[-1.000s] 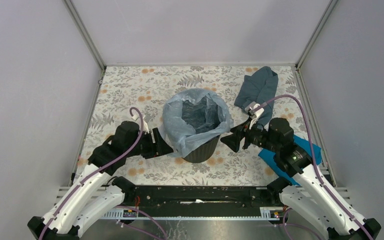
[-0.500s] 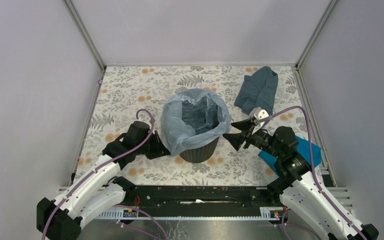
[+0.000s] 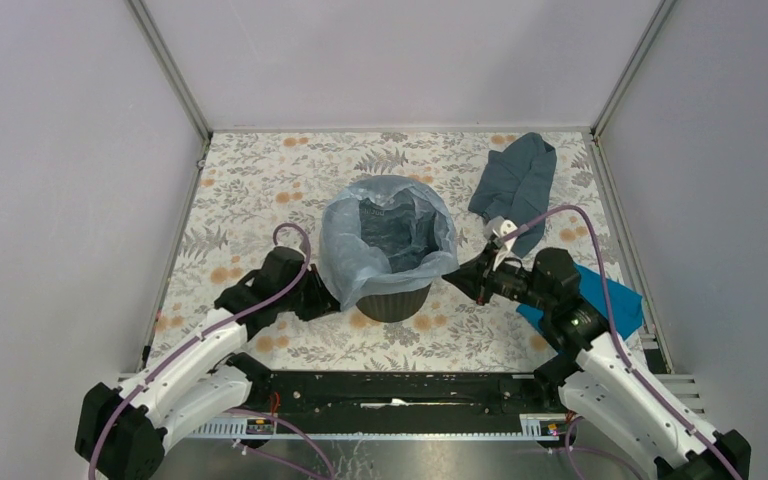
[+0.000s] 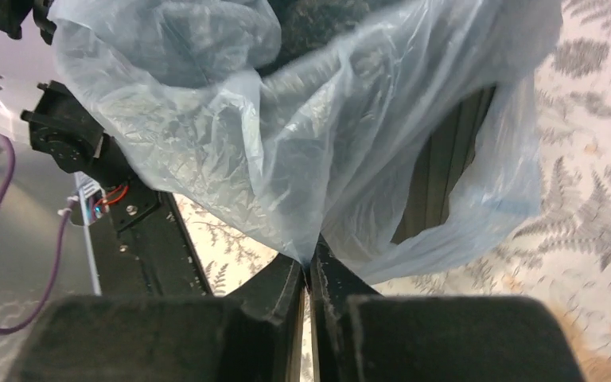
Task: Put the trash bags into the trash bin
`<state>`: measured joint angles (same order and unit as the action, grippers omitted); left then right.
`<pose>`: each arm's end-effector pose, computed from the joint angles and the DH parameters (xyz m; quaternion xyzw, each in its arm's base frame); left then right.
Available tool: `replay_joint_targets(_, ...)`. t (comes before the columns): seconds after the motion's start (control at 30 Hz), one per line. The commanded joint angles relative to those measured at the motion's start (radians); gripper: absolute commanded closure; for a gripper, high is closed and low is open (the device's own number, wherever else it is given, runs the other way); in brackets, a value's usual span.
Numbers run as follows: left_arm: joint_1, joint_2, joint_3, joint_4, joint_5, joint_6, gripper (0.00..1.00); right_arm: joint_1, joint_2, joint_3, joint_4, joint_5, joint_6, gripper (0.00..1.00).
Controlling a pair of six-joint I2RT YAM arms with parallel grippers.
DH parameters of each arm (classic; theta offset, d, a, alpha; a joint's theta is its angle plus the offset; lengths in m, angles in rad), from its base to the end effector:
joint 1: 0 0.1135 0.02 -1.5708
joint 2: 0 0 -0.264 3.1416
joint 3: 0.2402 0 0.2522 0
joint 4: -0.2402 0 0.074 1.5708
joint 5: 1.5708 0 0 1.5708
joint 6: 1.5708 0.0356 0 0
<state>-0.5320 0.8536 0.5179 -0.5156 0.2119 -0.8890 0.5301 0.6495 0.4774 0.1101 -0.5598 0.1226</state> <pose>0.1420 -0.0923 0.2066 -0.1286 0.9226 -0.3034 0.2008 0.1331 0.0999 0.2839 -0.3270 0.6476 0.4017 0.5589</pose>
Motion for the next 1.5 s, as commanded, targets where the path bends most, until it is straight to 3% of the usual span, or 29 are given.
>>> replay_joint_targets(0.0,0.0,0.01,-0.031,0.087,-0.065,-0.043,1.0,0.003,-0.053,-0.079,-0.038,0.12,0.217,0.89)
replay_joint_targets(0.13,0.0,0.026,-0.03,0.091,-0.101,-0.045,1.0,0.003,0.028,-0.097,0.037,0.151,0.303,0.9)
replay_joint_targets(0.33,0.0,0.07,-0.065,0.138,-0.132,-0.047,1.0,0.003,0.256,-0.049,0.044,0.155,0.304,0.87)
replay_joint_targets(0.47,0.0,0.101,-0.101,0.204,-0.109,-0.05,1.0,0.003,0.344,-0.009,-0.026,0.158,0.356,0.77)
replay_joint_targets(0.53,0.0,0.113,-0.113,0.231,-0.097,-0.052,1.0,0.002,0.332,0.022,-0.077,0.167,0.362,0.68)
replay_joint_targets(0.67,0.0,0.126,-0.109,0.238,-0.096,-0.031,1.0,0.003,0.225,0.169,-0.394,0.368,0.293,0.32)
replay_joint_targets(0.73,0.0,0.124,-0.101,0.231,-0.094,-0.017,0.99,0.003,0.183,0.298,-0.616,0.508,0.23,0.22)
replay_joint_targets(0.83,0.0,0.108,-0.095,0.216,-0.107,0.0,0.97,0.002,0.194,0.532,-0.819,0.638,0.154,0.12)
replay_joint_targets(0.9,-0.001,0.1,-0.104,0.229,-0.113,0.003,0.96,0.003,0.261,0.765,-0.904,0.65,0.135,0.12)
replay_joint_targets(1.07,0.0,0.124,-0.142,0.298,-0.092,-0.018,0.96,0.021,0.493,1.106,-0.952,0.438,0.088,0.2)
replay_joint_targets(1.2,-0.001,0.127,-0.152,0.32,-0.09,-0.01,0.96,0.275,0.697,1.27,-0.932,0.532,0.09,0.2)
replay_joint_targets(1.3,0.0,0.119,-0.141,0.296,-0.105,0.002,0.96,0.312,0.83,1.32,-0.901,0.545,0.115,0.22)
replay_joint_targets(1.47,0.0,0.083,-0.144,0.29,-0.111,-0.008,0.96,0.314,0.955,1.265,-0.835,0.619,0.068,0.3)
